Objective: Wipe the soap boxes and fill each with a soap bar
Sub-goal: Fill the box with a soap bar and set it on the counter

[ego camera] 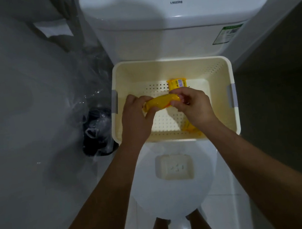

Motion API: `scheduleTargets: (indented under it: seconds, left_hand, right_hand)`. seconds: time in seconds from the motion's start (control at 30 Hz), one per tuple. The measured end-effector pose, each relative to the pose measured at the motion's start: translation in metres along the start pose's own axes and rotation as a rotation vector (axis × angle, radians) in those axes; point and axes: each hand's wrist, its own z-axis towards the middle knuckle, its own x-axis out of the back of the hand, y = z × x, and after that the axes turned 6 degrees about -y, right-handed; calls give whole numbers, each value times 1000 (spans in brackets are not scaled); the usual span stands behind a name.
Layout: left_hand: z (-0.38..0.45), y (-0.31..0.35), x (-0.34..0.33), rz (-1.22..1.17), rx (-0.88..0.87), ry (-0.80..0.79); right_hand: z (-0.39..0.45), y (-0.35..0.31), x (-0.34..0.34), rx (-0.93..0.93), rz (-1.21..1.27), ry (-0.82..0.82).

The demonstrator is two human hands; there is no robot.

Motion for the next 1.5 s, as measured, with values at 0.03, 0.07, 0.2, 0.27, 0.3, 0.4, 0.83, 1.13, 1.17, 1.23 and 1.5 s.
scheduleTargets:
  seconds: [0.03,0.07,0.2,0.27,0.3,0.4,0.83,1.13,1.17,1.23,1.5]
  left_hand:
    - [-1,1,2,-62,55,-34]
    - [-3,3,4,-144,123,-72]
    - [-8,11,10,-448,351,-150]
    - [-11,15,11,-543,389,-154]
    - [-13,16,11,-570,394,-157]
    - [-21,20,12,-631,404,-161]
    - [-79,31,-1,-1120,442,-107]
    - [-135,5,-7,-848,404,-217]
    - [-137,2,-7,-824,391,-203]
    - [-142,-2,-8,-767,346,-212]
    - [-167,-31,-48,-720,529,-198]
  right_hand:
    - [-3,0,2,-21,17,-5]
    - [-6,0,4,-42,26,-3]
    - [-13,-6,8,-142,134,-3]
    - [-18,-9,8,-186,208,-18]
    - [-21,-10,8,-196,235,-25]
    - [-31,-13,10,-200,282,-31]
    - [-81,-21,7,-321,842,-120]
    - [-124,-1,6,-288,587,-219]
    - [-129,4,4,-293,541,-237]
    - [-136,14,0,-330,483,-270]
    - [-159,75,-33,-650,600,-148]
